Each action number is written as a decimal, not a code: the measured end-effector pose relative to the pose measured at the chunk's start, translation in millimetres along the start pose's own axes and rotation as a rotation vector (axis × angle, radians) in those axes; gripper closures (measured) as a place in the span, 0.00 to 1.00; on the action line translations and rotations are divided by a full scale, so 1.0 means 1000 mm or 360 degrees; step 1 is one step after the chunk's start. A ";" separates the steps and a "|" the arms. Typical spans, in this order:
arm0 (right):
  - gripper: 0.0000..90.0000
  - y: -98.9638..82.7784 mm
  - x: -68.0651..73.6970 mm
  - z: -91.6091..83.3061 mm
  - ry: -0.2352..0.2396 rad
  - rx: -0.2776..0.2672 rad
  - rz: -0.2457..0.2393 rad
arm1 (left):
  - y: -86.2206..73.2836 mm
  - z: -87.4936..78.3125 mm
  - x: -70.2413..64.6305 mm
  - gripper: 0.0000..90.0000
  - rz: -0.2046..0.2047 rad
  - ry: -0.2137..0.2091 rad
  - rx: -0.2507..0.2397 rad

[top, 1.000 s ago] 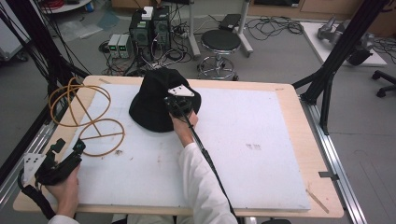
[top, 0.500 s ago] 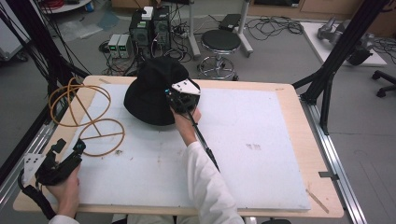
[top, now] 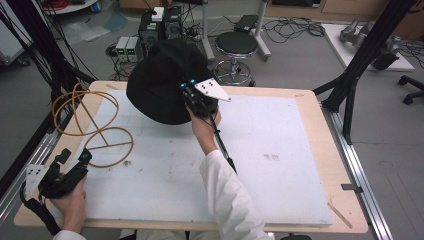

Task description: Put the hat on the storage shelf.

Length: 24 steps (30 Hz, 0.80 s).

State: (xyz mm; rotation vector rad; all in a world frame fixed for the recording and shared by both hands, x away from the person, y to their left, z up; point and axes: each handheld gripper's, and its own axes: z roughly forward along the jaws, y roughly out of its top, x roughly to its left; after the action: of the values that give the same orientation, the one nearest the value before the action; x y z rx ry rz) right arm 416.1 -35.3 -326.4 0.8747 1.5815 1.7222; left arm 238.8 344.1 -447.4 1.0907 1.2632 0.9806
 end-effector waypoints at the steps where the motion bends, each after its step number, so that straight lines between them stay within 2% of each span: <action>1: 0.96 0.002 0.001 -0.001 0.0009 -0.0012 0.0007 | 0.000 0.000 0.000 0.33 -0.0001 0.0000 0.0004; 4: 0.96 0.007 0.002 -0.004 0.0037 -0.0057 0.0020 | 0.000 0.000 0.000 0.33 -0.0004 0.0001 0.0004; 11: 0.96 0.029 0.014 -0.006 0.0104 -0.0158 -0.0018 | 0.000 -0.001 0.000 0.33 -0.0008 0.0002 0.0002; 16: 0.96 0.040 0.018 -0.010 0.0149 -0.0191 -0.0018 | 0.000 0.000 0.000 0.33 -0.0014 -0.0009 0.0003; 24: 0.96 0.049 0.030 -0.007 0.0241 -0.0239 0.0038 | -0.001 0.000 -0.003 0.33 -0.0009 -0.0026 0.0007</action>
State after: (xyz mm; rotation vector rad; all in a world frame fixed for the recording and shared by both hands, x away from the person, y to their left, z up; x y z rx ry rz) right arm 392.2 -19.2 -276.8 0.7061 1.5185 1.9354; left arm 239.0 341.4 -447.6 1.0962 1.2549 0.9633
